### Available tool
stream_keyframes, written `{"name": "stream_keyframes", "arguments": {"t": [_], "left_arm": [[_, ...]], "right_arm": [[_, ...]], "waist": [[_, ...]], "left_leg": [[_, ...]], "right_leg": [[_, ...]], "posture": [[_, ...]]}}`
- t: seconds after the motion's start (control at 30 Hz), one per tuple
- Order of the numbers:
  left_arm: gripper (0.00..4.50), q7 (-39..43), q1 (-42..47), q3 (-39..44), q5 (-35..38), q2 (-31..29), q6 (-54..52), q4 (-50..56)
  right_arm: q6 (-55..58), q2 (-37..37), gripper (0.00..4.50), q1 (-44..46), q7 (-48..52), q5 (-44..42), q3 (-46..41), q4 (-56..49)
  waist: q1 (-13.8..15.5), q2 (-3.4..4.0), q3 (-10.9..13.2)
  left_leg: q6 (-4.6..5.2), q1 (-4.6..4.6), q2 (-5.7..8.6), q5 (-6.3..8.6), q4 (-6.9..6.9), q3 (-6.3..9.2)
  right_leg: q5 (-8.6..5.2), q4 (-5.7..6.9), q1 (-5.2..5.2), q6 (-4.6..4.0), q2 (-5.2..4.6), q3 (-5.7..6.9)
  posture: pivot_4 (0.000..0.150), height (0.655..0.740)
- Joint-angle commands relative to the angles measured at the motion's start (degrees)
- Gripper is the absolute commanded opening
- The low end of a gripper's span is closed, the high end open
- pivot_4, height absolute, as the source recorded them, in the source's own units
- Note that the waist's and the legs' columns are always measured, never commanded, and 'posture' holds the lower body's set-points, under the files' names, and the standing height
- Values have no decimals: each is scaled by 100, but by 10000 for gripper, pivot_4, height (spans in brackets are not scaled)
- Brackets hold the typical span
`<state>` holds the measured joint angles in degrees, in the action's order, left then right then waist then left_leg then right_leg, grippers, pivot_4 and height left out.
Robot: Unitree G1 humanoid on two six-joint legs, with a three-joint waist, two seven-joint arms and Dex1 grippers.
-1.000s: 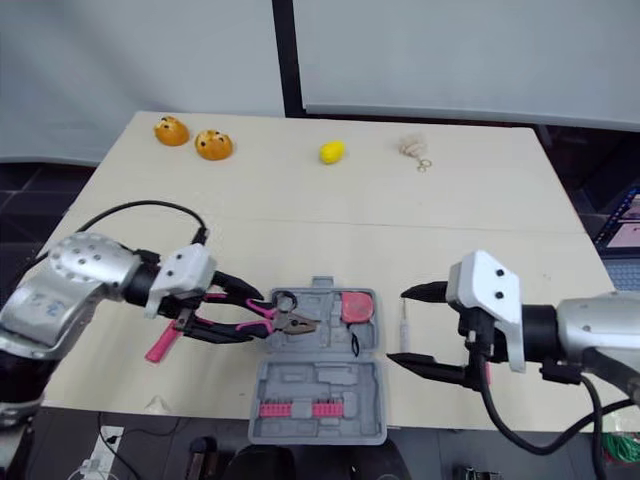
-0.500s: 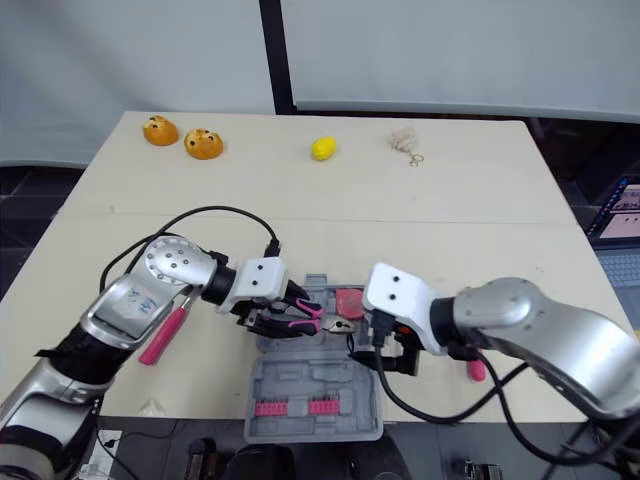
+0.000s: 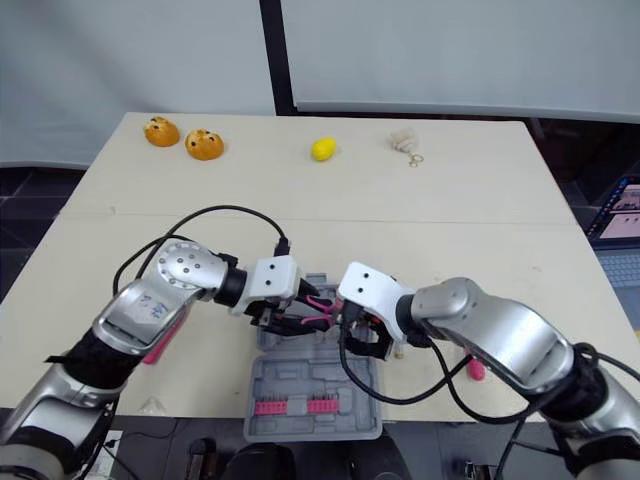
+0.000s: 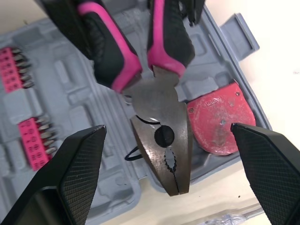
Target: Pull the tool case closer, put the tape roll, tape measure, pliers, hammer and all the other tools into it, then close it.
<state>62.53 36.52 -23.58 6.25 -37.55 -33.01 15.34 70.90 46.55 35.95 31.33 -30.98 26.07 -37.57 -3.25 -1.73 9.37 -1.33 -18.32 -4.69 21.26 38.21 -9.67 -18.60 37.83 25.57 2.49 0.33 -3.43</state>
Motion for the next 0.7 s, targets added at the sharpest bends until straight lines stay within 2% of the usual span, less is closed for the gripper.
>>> {"name": "stream_keyframes", "arguments": {"t": [0.03,0.17,0.27,0.37,0.43,0.53,0.63,0.67,0.7], "left_arm": [[27676,-74,21,87,1,30,34,269],[27676,-110,6,70,-4,50,51,268],[27676,-130,-8,63,-8,68,65,254],[27676,-155,-23,60,2,99,59,235],[27676,-165,-34,61,-2,116,85,219],[27676,-121,-73,83,13,120,128,175],[42017,573,-341,453,530,-80,831,-183],[45000,884,-468,695,800,-139,1167,-355],[45000,1077,-547,852,968,-167,1390,-471]], "right_arm": [[-115,-99,45000,137,28,201,20,-42],[-149,-190,45000,198,104,264,25,-26],[-167,-316,36499,245,135,270,4,11],[-206,-335,20256,263,184,307,32,9],[-216,-309,11450,254,227,326,36,-18],[-241,-249,10468,259,314,370,21,-105],[-185,-216,10459,390,448,327,12,-184],[-172,-207,10459,444,506,305,26,-188],[-165,-201,10458,472,548,296,36,-188]], "waist": [[-1,0,0],[-1,0,0],[-4,0,0],[-1,1,0],[0,1,0],[0,1,0],[-21,2,-1],[-35,4,-2],[-52,5,-2]], "left_leg": [[0,0,0,0,0,0],[0,0,0,0,0,0],[0,0,0,0,0,0],[0,0,0,0,1,-1],[0,0,1,0,1,-1],[0,0,1,0,1,-1],[0,1,0,0,1,-1],[-1,2,0,0,0,-3],[-2,4,-2,-1,0,-4]], "right_leg": [[0,0,0,0,0,0],[0,1,0,0,0,0],[0,1,0,0,0,1],[0,2,0,0,0,1],[0,1,0,0,0,1],[0,2,0,0,0,1],[0,2,0,0,0,1],[0,3,0,-1,0,1],[-2,6,0,-3,0,2]], "posture": [[1500,7400],[1500,7400],[1500,7400],[1500,7400],[1500,7400],[1500,7400],[1500,7400],[1500,7400],[1500,7400]]}}
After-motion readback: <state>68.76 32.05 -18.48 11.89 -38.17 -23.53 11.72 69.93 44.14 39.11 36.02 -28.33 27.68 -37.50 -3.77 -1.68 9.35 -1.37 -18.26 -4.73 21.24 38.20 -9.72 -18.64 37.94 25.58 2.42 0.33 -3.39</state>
